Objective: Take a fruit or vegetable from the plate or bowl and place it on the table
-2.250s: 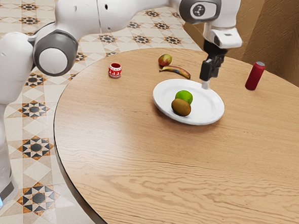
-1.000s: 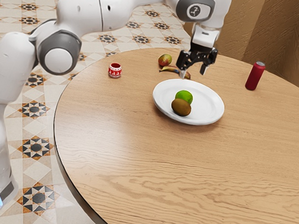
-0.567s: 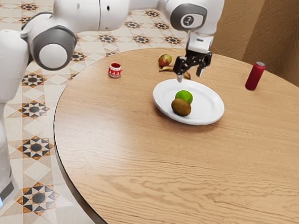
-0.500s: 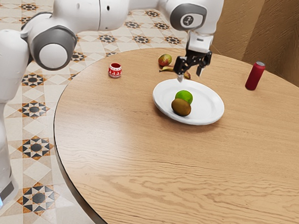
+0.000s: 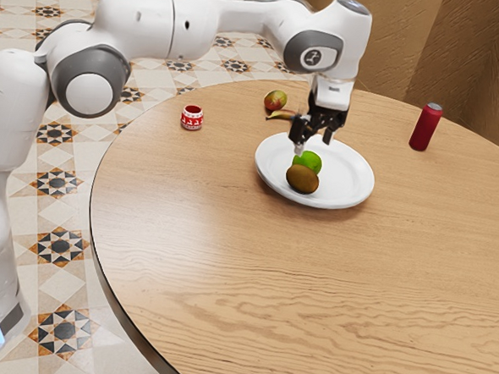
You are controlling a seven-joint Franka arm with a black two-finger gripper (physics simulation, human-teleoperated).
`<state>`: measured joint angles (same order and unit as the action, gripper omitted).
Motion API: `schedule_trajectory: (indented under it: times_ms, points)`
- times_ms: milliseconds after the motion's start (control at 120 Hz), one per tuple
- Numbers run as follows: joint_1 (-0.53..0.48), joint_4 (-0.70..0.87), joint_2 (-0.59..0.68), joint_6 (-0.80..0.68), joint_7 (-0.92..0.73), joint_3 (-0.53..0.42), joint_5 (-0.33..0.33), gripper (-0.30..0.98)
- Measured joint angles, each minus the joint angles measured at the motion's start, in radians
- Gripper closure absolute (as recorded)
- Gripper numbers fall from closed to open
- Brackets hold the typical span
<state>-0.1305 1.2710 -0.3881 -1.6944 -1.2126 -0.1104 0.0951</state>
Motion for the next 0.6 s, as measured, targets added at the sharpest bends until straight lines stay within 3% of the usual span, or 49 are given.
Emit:
schedule_trajectory:
  times_ms: [600]
  points:
    - [0.001,0.055,-0.013,-0.042,-0.033,-0.002,-0.001,0.0]
